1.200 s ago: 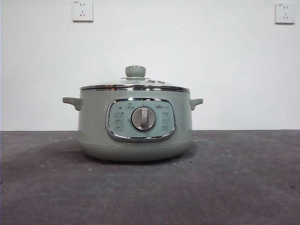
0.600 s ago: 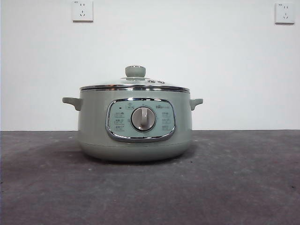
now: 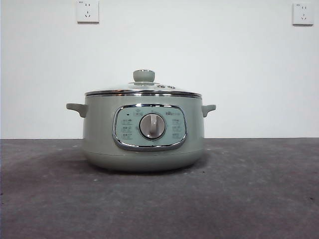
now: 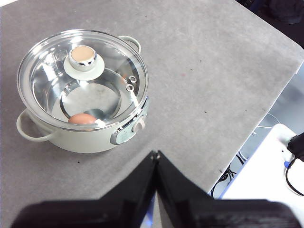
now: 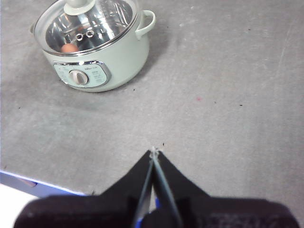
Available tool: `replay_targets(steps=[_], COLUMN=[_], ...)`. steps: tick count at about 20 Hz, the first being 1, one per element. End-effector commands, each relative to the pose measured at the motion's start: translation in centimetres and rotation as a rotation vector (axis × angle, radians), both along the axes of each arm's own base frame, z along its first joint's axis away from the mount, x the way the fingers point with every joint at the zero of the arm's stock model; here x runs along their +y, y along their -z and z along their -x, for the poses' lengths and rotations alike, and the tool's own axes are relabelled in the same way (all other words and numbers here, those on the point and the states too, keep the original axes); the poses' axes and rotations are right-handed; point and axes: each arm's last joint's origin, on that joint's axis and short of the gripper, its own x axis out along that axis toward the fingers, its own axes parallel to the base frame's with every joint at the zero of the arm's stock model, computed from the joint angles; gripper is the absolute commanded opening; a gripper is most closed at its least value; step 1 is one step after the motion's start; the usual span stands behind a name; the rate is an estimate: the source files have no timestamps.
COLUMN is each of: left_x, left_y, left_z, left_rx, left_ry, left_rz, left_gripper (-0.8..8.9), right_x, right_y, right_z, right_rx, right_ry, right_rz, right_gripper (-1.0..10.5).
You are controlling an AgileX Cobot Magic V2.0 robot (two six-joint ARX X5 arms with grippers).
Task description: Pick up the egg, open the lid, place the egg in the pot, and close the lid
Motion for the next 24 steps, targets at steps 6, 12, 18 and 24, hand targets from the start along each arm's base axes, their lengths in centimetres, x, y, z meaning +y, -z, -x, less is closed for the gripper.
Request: replay_targets(steps=[6, 12, 18, 24], left_x=[-0.1, -0.2, 2.2, 5.4], left_y=[0.0, -0.5, -2.2, 2.5], left_z=[-0.1, -0.5, -0.4, 1.7], left_rx=[0.001, -0.093, -0.371, -0.642], left_ry=[0.003, -0.006, -0.099, -0.268], left_rz=[0.005, -0.007, -0.023, 0.017], left_gripper=[-0.04, -0.04, -0.04, -0.04], right_x=[-0.1, -0.1, -0.1, -0.1], right_y=[0.4, 0.4, 0.4, 0.4], right_z=[0.1, 0.1, 0.1, 0.1], right_rx=[0.026, 0.026, 0.026, 0.026], right_ry=[0.007, 0.007, 0.007, 0.007], right_rz=[0.012, 0.012, 0.012, 0.012], right_gripper=[0.0, 0.0, 0.0, 0.0])
